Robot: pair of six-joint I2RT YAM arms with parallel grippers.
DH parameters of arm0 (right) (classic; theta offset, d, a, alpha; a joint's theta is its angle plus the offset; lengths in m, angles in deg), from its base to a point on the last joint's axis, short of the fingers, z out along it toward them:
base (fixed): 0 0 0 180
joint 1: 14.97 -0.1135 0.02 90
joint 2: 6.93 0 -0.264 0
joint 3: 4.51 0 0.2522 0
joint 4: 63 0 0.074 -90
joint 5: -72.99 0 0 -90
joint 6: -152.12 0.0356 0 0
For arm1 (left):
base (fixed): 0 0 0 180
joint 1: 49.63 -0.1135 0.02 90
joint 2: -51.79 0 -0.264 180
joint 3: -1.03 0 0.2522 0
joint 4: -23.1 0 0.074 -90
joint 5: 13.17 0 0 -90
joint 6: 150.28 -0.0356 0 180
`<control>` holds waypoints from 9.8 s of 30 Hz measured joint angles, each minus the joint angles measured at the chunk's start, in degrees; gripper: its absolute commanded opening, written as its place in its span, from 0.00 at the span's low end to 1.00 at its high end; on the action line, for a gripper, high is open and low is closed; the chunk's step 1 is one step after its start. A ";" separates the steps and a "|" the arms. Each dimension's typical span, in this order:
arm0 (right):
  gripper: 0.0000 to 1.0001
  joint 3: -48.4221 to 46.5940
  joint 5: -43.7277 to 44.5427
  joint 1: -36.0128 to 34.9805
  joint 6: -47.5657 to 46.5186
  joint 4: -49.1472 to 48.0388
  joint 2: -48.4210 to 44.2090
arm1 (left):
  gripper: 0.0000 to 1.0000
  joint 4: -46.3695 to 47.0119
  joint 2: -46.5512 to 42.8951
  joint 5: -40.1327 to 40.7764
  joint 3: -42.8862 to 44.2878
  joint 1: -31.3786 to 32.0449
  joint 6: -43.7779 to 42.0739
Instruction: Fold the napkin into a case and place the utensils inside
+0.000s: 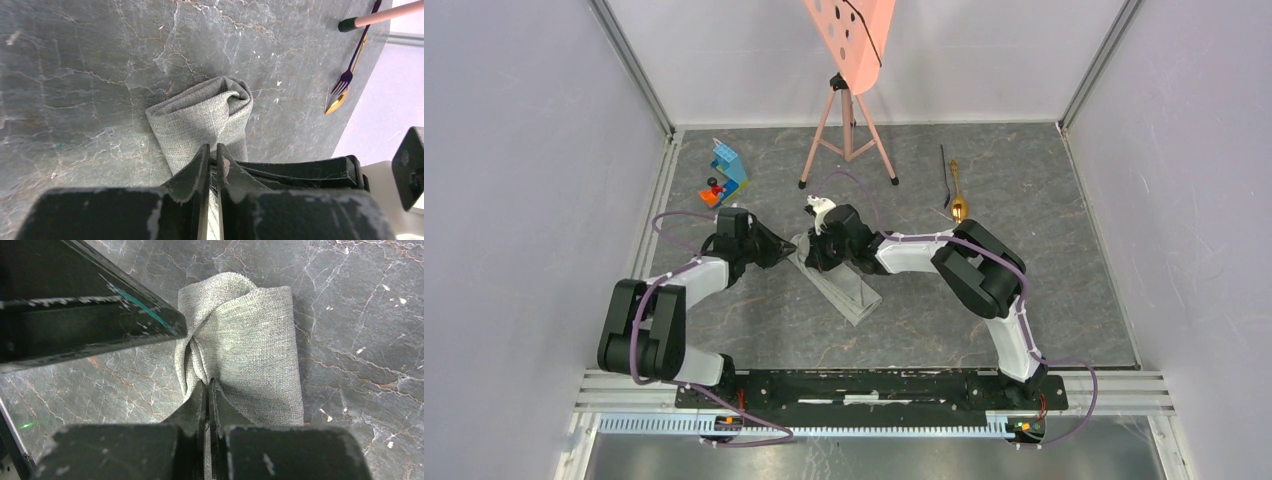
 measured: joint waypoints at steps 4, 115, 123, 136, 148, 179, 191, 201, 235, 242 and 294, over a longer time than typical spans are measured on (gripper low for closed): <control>0.00 0.02 -0.31 0.09 -0.09 -0.04 0.00 | 0.15 3.41 2.84 -2.16 0.00 0.00 0.00; 0.00 23.61 -14.67 -8.48 31.82 -23.23 -13.53 | 0.53 -38.91 -34.60 23.17 18.45 -0.22 -18.25; 0.05 32.15 -23.74 -3.76 49.35 -46.99 -5.44 | 0.53 -41.64 -32.44 22.38 18.45 -0.22 -20.02; 0.68 23.50 -22.91 8.02 11.45 -7.17 -15.74 | 0.47 -35.04 -19.06 1.42 14.62 -0.28 -23.15; 0.41 20.96 -5.42 -7.80 -6.69 15.13 -32.39 | 0.41 -17.46 -4.59 -7.96 5.33 1.55 -18.18; 0.70 37.88 -1.68 -7.87 3.26 6.14 -40.68 | 0.80 -32.57 -29.49 -4.98 8.33 1.03 -20.13; 0.58 38.73 -5.81 0.50 19.34 -15.45 -25.24 | 0.81 -34.73 -27.17 -9.94 8.79 1.03 -21.99; 0.81 -7.74 -8.09 9.99 0.07 0.70 0.46 | 0.86 -36.22 -26.29 -8.81 8.94 1.44 -23.19; 0.68 -19.85 -24.33 9.51 28.11 -28.26 21.68 | 0.33 -21.35 -17.40 14.56 -7.91 5.73 -9.20; 0.72 -38.27 -23.69 9.11 24.94 -18.10 31.45 | 0.49 -20.96 -20.65 11.54 -8.55 5.55 -8.74; 0.81 18.99 1.64 35.74 -11.10 17.99 -36.24 | 0.91 -15.87 -6.75 13.00 11.39 11.85 -1.25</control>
